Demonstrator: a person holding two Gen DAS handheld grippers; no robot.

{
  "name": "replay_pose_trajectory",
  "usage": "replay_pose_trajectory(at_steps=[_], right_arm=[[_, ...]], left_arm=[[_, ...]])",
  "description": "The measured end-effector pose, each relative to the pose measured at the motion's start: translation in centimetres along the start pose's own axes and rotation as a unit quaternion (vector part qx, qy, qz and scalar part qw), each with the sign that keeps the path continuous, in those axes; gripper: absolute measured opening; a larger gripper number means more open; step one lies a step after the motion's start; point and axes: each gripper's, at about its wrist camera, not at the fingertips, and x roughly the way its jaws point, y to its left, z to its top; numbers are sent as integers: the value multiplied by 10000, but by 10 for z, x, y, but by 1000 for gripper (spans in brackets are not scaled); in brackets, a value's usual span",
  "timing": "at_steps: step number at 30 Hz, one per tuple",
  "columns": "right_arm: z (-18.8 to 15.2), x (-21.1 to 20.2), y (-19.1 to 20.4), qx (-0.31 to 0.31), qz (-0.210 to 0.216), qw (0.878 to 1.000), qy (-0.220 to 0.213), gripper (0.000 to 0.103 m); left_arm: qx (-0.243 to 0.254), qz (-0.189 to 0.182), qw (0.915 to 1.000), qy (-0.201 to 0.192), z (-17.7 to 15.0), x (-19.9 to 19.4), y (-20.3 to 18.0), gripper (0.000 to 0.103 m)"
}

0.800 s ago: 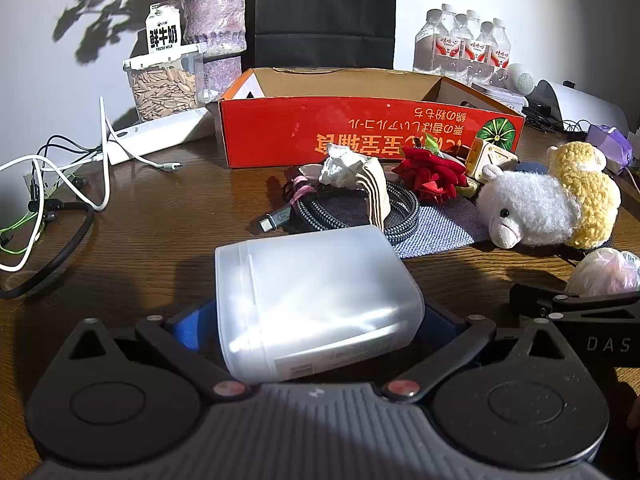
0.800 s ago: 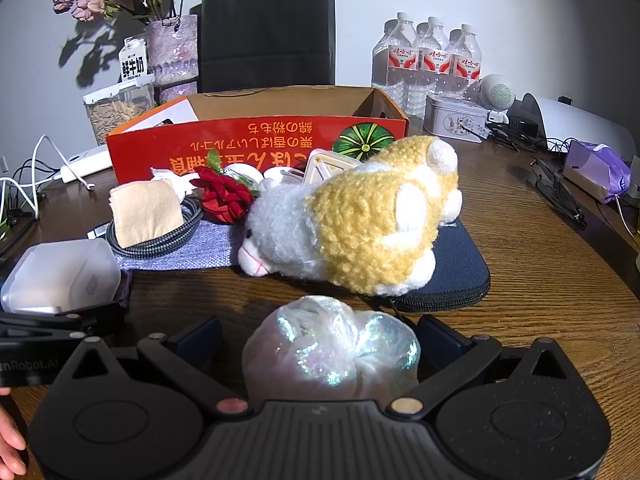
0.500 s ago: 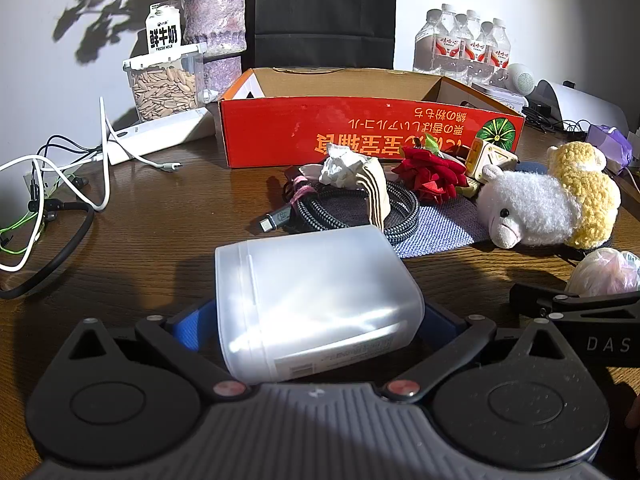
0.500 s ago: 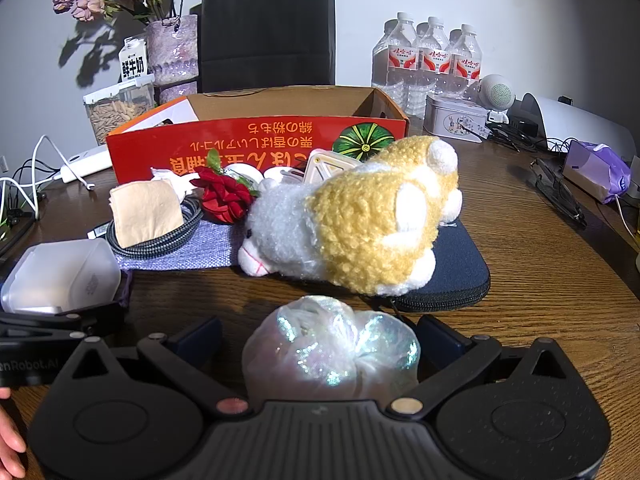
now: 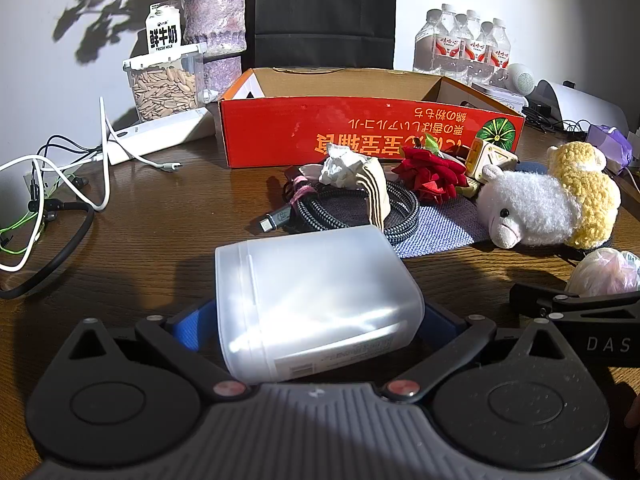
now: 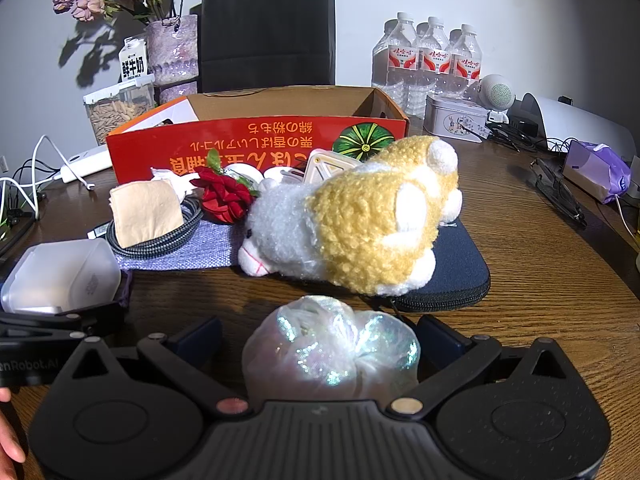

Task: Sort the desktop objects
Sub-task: 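Hold the white plastic container in the left tool while the right tool holds the clear plastic bag, then carry both items into the cardboard box and open both tools to release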

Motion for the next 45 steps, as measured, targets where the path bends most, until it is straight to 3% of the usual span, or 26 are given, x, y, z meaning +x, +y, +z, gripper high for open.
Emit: replay_pose_trajectory(at_steps=[28, 31, 34, 37, 39, 41, 42, 45], right_arm=[[-3, 0, -1, -5, -4, 10000, -1, 103], [-4, -13, -4, 14, 205, 9996, -168, 95], [-6, -34, -10, -84, 387, 9981, -465, 96], [-8, -43, -13, -235, 586, 9969, -477, 94], [-9, -43, -15, -252, 639, 9967, -423, 89], [-10, -40, -16, -265, 565, 9975, -340, 62], [-10, -38, -17, -253, 546, 9978, -286, 53], [-15, -40, -20, -202, 628, 9975, -272, 47]], left_arm=[[15, -6, 10000, -3, 0, 0, 0, 103], [281, -241, 9993, 94, -1, -13, 2, 103], [109, -555, 9976, -390, -8, -40, 14, 103], [-4, -527, 9977, -415, -5, -39, 16, 103], [-133, -390, 9983, -415, -1, -31, 18, 103], [-363, -440, 9979, -312, 4, -24, 23, 99], [-481, -537, 9970, -286, 5, -22, 25, 92], [-456, -560, 9971, -246, 5, -25, 25, 91]])
